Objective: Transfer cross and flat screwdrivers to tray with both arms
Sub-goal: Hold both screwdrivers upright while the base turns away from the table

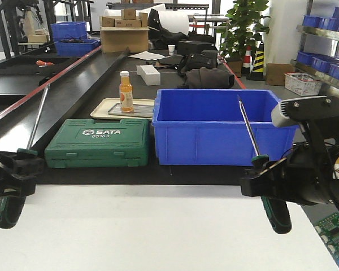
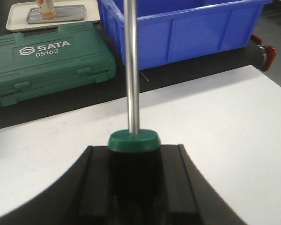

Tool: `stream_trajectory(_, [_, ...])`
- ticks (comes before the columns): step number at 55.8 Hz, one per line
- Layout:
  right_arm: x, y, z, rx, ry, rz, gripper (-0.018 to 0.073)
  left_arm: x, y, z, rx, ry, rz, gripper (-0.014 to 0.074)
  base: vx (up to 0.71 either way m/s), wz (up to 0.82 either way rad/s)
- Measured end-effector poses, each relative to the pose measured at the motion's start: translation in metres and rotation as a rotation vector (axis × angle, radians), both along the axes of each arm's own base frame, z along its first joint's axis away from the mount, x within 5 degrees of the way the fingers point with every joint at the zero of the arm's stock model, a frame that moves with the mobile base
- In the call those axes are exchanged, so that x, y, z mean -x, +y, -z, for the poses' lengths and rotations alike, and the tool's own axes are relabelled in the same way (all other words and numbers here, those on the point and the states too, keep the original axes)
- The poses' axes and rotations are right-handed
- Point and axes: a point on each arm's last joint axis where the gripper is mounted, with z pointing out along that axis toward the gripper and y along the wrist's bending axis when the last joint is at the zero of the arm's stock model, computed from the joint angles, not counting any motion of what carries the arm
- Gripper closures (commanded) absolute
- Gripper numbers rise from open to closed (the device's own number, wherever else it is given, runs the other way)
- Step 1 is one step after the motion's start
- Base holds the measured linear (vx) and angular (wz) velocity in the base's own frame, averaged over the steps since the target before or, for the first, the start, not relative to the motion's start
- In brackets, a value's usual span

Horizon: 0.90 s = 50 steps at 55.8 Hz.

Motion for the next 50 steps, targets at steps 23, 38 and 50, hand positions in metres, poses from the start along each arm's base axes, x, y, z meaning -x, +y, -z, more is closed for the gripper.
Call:
stream_trajectory(23, [0.0,0.0,0.0,0.0,0.0,0.0,0.0567,0.0,0.0,0.0,0.0,0.0,0.0,0.0596,-0.19,-0.09])
stream_trajectory(38, [0.0,0.0,0.0,0.0,0.0,0.0,0.0567,0.0,0.0,0.0,0.0,0.0,0.0,0.0596,-0.26,-0.12])
stream_trajectory(50, [0.0,0.0,0.0,0.0,0.0,0.0,0.0567,0.0013,0.0002,-0.0011,0.001,-0.004,0.001,0.0596,-0.23,-0.25])
